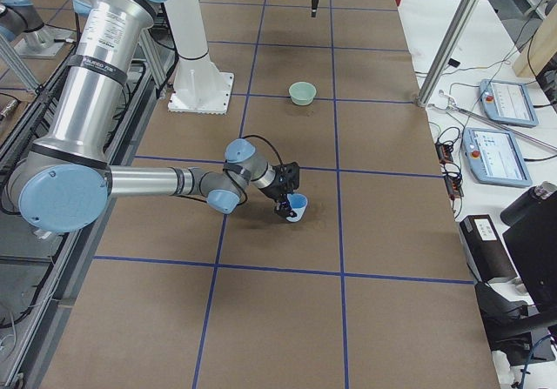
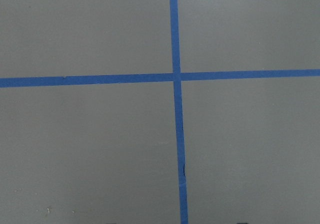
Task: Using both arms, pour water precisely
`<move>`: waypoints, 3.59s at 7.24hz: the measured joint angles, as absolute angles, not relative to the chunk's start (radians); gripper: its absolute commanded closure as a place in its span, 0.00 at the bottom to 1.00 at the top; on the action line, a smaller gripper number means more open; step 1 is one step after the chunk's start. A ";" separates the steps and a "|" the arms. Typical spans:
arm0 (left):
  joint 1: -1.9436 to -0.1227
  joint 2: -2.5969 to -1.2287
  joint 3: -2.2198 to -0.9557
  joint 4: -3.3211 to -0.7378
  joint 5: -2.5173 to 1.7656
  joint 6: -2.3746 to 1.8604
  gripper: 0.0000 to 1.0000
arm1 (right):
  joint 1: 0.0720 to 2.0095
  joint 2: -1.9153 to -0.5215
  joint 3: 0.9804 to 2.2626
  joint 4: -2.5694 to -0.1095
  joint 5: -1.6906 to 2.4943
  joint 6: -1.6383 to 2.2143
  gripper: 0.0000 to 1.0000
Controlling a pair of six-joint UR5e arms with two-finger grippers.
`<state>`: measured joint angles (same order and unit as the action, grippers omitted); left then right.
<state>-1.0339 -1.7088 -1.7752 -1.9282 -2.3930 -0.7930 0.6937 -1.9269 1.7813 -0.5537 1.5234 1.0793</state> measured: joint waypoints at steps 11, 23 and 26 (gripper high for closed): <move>-1.034 -1.709 -1.787 -1.927 -2.393 -0.800 0.16 | 0.803 -1.914 1.777 -0.553 1.704 1.123 0.00; -0.539 -2.310 -1.456 -1.920 -2.003 -1.377 0.63 | 1.398 -1.791 1.770 -0.941 2.253 0.466 0.00; -0.514 -2.325 -1.429 -1.921 -1.995 -1.376 1.00 | 1.418 -1.790 1.772 -0.955 2.276 0.434 0.00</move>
<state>-0.5143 -2.3252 -1.4289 -1.9209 -1.9950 -1.3763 1.4179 -1.7902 1.7721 -0.9551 2.2762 0.4339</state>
